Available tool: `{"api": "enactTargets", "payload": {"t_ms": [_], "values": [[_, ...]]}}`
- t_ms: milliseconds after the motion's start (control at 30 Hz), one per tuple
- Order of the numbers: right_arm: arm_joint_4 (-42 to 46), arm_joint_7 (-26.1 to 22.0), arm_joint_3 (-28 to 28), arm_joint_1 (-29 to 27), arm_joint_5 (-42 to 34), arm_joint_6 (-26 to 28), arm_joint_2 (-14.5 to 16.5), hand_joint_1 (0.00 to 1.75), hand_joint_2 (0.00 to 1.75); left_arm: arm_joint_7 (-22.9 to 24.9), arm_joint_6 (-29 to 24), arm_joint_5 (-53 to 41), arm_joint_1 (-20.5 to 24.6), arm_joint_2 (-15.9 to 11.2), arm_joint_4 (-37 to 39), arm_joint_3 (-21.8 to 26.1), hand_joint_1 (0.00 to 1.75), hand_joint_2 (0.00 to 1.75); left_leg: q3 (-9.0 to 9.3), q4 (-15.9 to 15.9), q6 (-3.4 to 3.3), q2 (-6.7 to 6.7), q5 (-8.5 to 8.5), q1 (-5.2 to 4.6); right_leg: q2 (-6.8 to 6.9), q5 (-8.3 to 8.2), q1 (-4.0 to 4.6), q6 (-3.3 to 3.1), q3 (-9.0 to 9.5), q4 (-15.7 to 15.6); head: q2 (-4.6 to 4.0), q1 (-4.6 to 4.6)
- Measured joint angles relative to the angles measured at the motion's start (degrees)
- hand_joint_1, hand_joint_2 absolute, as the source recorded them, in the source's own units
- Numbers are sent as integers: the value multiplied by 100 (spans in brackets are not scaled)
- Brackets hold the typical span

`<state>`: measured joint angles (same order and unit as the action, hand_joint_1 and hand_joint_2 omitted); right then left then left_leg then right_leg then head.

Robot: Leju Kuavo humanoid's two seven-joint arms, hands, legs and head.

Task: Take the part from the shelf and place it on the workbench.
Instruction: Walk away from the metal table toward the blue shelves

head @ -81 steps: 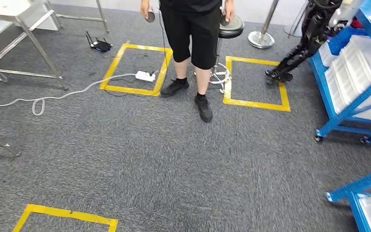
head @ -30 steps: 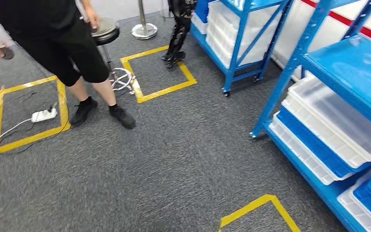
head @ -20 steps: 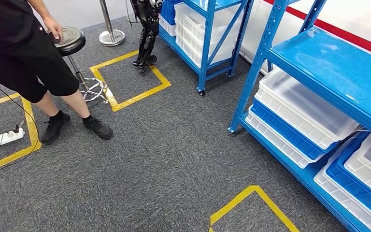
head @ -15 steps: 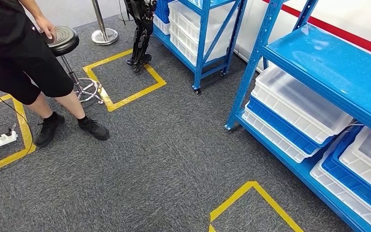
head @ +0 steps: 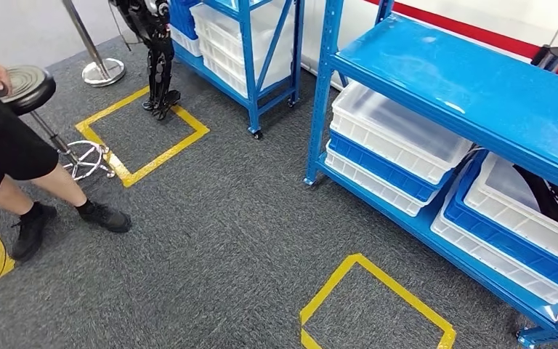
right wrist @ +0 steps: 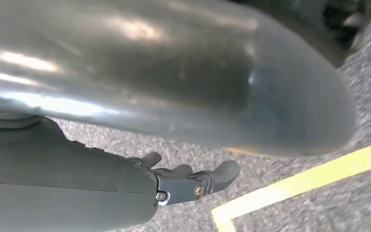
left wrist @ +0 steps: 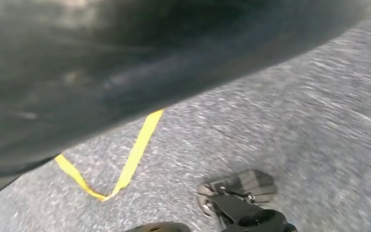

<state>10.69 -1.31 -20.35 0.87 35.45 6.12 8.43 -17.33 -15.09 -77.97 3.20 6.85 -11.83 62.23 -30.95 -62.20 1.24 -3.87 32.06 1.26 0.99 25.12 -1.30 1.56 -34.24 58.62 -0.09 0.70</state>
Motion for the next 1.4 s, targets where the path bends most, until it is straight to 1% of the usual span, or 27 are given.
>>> {"api": "enactTargets", "payload": {"t_ms": [67,100,133,167,233,300,367,400,433,500,567,600,667,800,867,933,967,1000,1033,1100,1133,1167,1200,1233,1300,1367,1400], "values": [[0,1,0,2,12,0,5,0,0,0,3,-2,-13,1,2,0,0,0,-325,-672,1,295,336,9,-122,4,-12,-64,27,-11,0,25],[0,2,0,6,13,0,8,0,0,0,3,-3,-25,1,2,0,0,0,-518,-1022,0,357,463,9,-200,9,2,-81,35,-10,0,28],[0,2,0,7,13,0,9,0,0,1,4,-4,-37,1,3,0,0,0,-656,-1242,2,385,500,9,-284,14,13,-86,42,-9,0,26],[0,2,0,2,13,0,8,0,0,1,3,-4,-47,1,3,1,0,0,-707,-1264,4,399,422,14,-376,17,18,-86,53,-7,0,28],[0,3,0,-9,12,0,6,0,0,2,2,-4,-53,1,3,2,0,0,-533,-760,14,470,28,48,-552,26,14,-73,78,3,0,29],[0,4,0,-8,14,0,4,0,0,3,1,-4,-53,5,5,1,0,0,-280,-127,33,721,-272,98,-703,52,31,-23,66,49,0,27],[0,4,0,-10,17,0,2,0,0,4,-1,-5,-50,14,7,0,0,0,-198,102,3,847,-318,83,-818,57,28,53,9,68,0,26],[-1,4,0,-21,19,0,3,0,0,4,-1,-6,-47,16,7,0,0,0,-196,110,-42,787,-324,62,-876,48,13,93,-25,54,0,22],[-1,4,0,-36,20,0,5,0,0,4,-4,-6,-44,16,5,1,0,0,-190,126,-93,719,-339,45,-860,43,-2,126,-54,58,0,22],[-2,5,0,-49,22,0,8,0,0,3,-12,-6,-41,15,2,1,0,0,-178,162,-190,595,-365,32,-591,144,11,137,-195,282,0,0],[-2,6,0,-25,30,0,8,0,0,3,-28,-7,-49,12,0,2,0,0,-175,175,-253,449,-363,4,-258,412,29,83,-527,912,0,-29],[-2,6,0,-13,36,0,9,0,0,4,-39,-7,-55,11,0,2,0,0,-177,175,-274,361,-355,-11,-197,548,30,64,-726,1281,0,-37],[-2,6,0,-6,43,0,11,0,0,4,-54,-8,-59,11,0,2,0,0,-178,174,-289,253,-345,-27,-169,685,27,56,-958,1720,0,-39],[-2,6,0,-6,45,0,12,0,0,4,-56,-8,-59,12,0,2,0,0,-178,174,-292,228,-343,-30,-167,698,27,62,-994,1790,0,-40],[-2,9,0,-19,50,0,13,0,0,3,-62,-8,-55,12,0,2,0,0,-172,174,-291,156,-336,-33,-157,607,28,102,-908,1623,0,-41],[-2,12,0,-15,70,0,14,0,0,2,-68,-8,-51,14,0,2,0,0,-137,175,-242,-18,-302,-50,34,326,53,143,-488,861,0,-41],[-2,12,0,-10,85,0,13,0,0,2,-69,-8,-43,19,0,2,0,0,-75,181,-172,-86,-258,-49,91,194,47,106,-259,472,0,-38],[-2,10,0,-4,101,0,11,0,0,2,-70,-8,-33,23,0,1,0,0,-57,97,-102,-69,-157,-47,124,83,44,57,-56,136,0,-22],[-2,7,0,2,113,0,11,0,0,2,-72,-10,-24,26,0,1,0,0,-102,-100,-40,8,-6,-45,80,44,39,-11,21,28,0,-6],[-2,-1,0,4,120,0,16,0,0,3,-70,-13,-25,30,1,0,0,0,-419,-781,-1,282,328,-29,-124,36,31,-72,58,0,0,22],[-2,-4,0,10,121,0,19,0,0,4,-70,-15,-39,30,1,0,0,0,-588,-1073,1,344,409,-28,-212,40,39,-84,65,1,0,21],[-2,-8,0,11,121,0,20,0,0,4,-69,-15,-52,30,1,0,0,0,-688,-1208,3,375,390,-25,-305,44,47,-89,75,4,0,20],[-2,-11,0,9,121,0,20,0,0,4,-69,-17,-60,29,1,0,0,0,-694,-1142,1,397,262,-19,-401,47,49,-91,91,7,0,23],[-2,-15,0,6,121,0,20,0,0,2,-69,-20,-63,26,1,0,0,0,-607,-884,1,443,50,-6,-491,52,48,-90,110,11,0,21],[-2,-20,0,9,122,0,20,0,0,-5,-69,-33,-61,18,1,0,0,0,-344,-204,6,677,-317,38,-643,70,61,-66,121,31,0,24],[-2,-24,0,14,123,0,19,0,0,-14,-69,-50,-55,13,1,-1,0,0,-213,139,-13,833,-410,40,-766,75,63,-13,81,39,0,26],[-2,-25,0,8,123,0,18,0,0,-18,-69,-56,-46,13,1,-2,0,0,-202,169,-46,802,-396,14,-826,70,57,24,46,34,0,26]]}}
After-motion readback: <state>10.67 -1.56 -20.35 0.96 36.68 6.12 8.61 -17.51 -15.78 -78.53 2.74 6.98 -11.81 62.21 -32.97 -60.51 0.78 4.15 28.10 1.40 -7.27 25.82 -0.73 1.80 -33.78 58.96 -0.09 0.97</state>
